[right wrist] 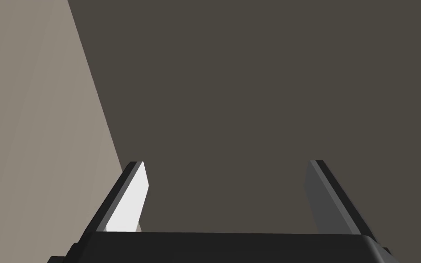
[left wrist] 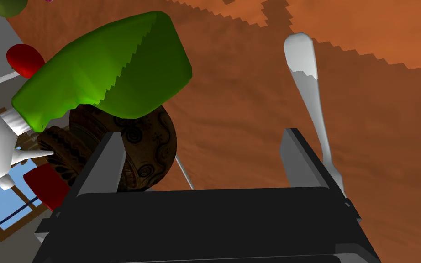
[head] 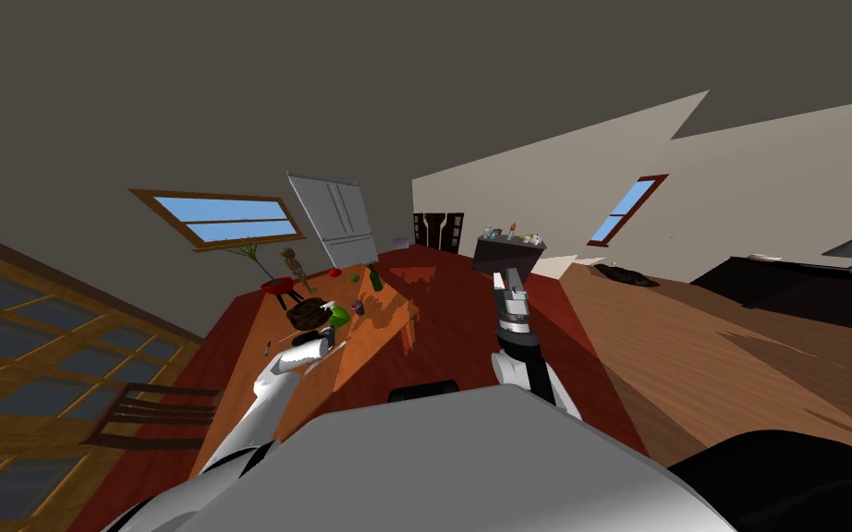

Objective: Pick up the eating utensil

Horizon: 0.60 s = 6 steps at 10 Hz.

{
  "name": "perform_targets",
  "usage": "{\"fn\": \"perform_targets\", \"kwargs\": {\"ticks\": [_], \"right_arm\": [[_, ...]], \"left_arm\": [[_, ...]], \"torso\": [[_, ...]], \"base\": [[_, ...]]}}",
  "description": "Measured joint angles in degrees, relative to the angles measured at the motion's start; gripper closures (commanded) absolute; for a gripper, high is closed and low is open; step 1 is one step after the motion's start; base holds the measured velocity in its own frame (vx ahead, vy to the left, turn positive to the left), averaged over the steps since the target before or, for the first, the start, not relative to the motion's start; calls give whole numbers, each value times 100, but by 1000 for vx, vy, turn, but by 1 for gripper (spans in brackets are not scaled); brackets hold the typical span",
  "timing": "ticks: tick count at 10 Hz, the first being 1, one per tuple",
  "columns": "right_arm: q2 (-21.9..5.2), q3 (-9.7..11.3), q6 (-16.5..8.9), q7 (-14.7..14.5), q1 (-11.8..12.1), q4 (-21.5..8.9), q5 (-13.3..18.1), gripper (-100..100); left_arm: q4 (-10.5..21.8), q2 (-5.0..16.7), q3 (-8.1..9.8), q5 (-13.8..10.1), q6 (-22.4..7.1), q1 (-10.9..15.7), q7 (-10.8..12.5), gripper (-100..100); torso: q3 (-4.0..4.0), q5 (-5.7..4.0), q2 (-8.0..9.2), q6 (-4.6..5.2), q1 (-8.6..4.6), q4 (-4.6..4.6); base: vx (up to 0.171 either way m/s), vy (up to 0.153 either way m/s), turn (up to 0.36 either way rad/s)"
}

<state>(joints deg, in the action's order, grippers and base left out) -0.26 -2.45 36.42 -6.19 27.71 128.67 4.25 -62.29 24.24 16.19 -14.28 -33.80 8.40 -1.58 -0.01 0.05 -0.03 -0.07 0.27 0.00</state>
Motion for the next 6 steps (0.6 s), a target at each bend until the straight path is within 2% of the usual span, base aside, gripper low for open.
{"fn": "perform_targets", "kwargs": {"ticks": [1,4,6], "right_arm": [[0,0,0,0,0,0,0,0],[0,0,0,0,0,0,0,0],[0,0,0,0,0,0,0,0]], "left_arm": [[105,37,22,-63,-146,12,-39,-100],[538,17,120,-42,-557,201,-87,-100],[845,106,183,-144,-865,356,-171,-100]], "torso": [[2,1,3,-2,-2,0],[0,0,0,0,-2,0],[0,0,1,0,1,0]], "base": [[4,46,-23],[11,47,-20],[7,54,-20]]}}
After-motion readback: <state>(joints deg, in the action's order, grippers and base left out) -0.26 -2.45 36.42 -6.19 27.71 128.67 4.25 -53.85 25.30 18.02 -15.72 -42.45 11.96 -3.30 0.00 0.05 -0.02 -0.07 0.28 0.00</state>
